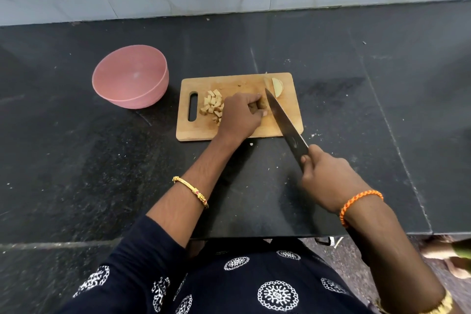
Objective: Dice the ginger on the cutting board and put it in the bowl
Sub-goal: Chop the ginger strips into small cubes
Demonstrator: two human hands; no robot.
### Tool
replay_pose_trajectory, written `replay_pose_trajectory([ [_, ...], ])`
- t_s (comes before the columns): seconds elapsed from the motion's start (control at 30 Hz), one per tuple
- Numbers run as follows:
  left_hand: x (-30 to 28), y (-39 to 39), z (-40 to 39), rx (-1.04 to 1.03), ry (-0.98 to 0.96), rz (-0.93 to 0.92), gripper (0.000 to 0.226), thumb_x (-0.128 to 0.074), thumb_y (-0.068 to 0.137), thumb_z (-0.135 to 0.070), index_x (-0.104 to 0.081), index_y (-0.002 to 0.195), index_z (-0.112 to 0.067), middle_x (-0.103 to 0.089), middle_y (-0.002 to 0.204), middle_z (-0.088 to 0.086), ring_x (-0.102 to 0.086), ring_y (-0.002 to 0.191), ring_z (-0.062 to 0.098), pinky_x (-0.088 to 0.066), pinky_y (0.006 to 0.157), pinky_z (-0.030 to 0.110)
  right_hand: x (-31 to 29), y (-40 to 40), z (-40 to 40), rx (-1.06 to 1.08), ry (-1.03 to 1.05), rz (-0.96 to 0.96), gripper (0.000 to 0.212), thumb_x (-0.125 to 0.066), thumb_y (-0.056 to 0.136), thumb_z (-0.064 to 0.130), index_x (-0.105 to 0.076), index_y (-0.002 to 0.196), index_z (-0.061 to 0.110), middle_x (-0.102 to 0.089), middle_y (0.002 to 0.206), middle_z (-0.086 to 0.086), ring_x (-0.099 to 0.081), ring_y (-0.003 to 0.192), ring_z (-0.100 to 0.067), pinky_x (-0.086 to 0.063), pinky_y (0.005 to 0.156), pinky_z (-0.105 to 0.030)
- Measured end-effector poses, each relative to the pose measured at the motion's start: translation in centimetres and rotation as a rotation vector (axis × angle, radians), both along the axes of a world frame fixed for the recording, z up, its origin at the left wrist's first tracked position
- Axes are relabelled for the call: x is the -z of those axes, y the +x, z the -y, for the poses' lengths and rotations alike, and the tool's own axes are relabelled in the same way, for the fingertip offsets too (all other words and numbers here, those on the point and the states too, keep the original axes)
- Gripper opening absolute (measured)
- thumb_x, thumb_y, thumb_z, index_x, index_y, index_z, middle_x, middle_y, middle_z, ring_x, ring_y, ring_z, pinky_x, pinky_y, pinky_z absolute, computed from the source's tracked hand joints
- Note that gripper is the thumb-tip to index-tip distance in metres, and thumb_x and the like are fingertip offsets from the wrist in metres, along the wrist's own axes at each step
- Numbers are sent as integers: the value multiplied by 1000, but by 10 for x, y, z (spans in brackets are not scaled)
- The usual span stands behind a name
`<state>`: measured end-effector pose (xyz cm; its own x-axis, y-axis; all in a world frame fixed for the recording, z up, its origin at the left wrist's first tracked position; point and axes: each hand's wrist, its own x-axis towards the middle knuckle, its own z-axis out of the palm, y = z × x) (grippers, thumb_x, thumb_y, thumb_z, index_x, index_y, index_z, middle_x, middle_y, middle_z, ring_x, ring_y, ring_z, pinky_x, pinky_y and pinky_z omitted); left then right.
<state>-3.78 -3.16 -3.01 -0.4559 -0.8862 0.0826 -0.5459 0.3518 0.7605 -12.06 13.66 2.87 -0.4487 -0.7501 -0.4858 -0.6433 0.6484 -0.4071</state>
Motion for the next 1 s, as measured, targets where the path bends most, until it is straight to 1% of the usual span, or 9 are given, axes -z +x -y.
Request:
replay_pose_trajectory([
  [0.1,-4,-1,-1,50,-8,81,41,-72,77,-23,-63,110,-1,-59,97,5,-58,92,18,-50,87,32,-8,-4,5,22,-70,13,16,-30,100,29,-39,92,18,-51,78,-12,-52,64,-25,-46,61,-34],
  [0.17,-5,-3,2,93,6,132,44,-71,77,-25,-59,115,-5,-49,104,6,-53,99,21,-44,92,30,-7,-6,12,62,-123,13,18,-30,100,28,-39,91,16,-50,79,-11,-48,60,-21,-41,58,-30],
  [0.23,-6,-5,6,127,33,166,52,-71,79,-25,-53,124,-7,-45,113,7,-49,103,18,-40,96,27,-2,-9,21,104,-156,32,19,-31,100,29,-41,91,15,-52,88,-15,-49,63,-24,-42,62,-32],
  [0.3,-7,-4,10,142,49,197,55,-71,79,-27,-51,127,-10,-44,117,5,-46,98,13,-39,91,23,6,-10,28,128,-158,69,20,-31,100,29,-42,90,15,-54,96,-18,-50,68,-27,-44,66,-34],
  [0.57,-7,-13,10,89,68,177,45,-75,70,-21,-54,110,-12,-48,110,4,-51,94,14,-40,78,19,22,-14,38,186,-223,131,27,-34,99,31,-42,76,20,-60,94,-20,-55,74,-31,-53,73,-42],
  [0.7,-7,-16,12,106,91,130,46,-75,69,-17,-52,109,-15,-49,109,4,-47,94,12,-37,75,19,30,-12,41,179,-254,119,24,-35,99,28,-45,81,16,-62,91,-19,-57,80,-32,-45,68,-33],
  [0.8,-11,-15,12,114,79,111,44,-75,69,-12,-53,107,-13,-55,97,2,-50,90,14,-42,70,22,34,-11,42,186,-269,126,28,-35,99,27,-39,73,22,-61,92,-19,-56,81,-30,-38,67,-28],
  [0.9,-16,-13,14,85,113,82,41,-73,74,-7,-55,110,-11,-56,87,-1,-52,77,11,-38,58,11,34,-13,42,209,-292,126,30,-35,99,28,-38,69,24,-61,89,-18,-57,81,-30,-43,67,-31],
  [1.0,-14,-7,15,34,105,111,34,-74,75,-11,-62,107,-9,-64,90,4,-57,79,13,-42,64,14,34,-15,41,204,-290,127,25,-35,99,29,-43,76,22,-61,89,-17,-57,81,-31,-46,68,-34],
])
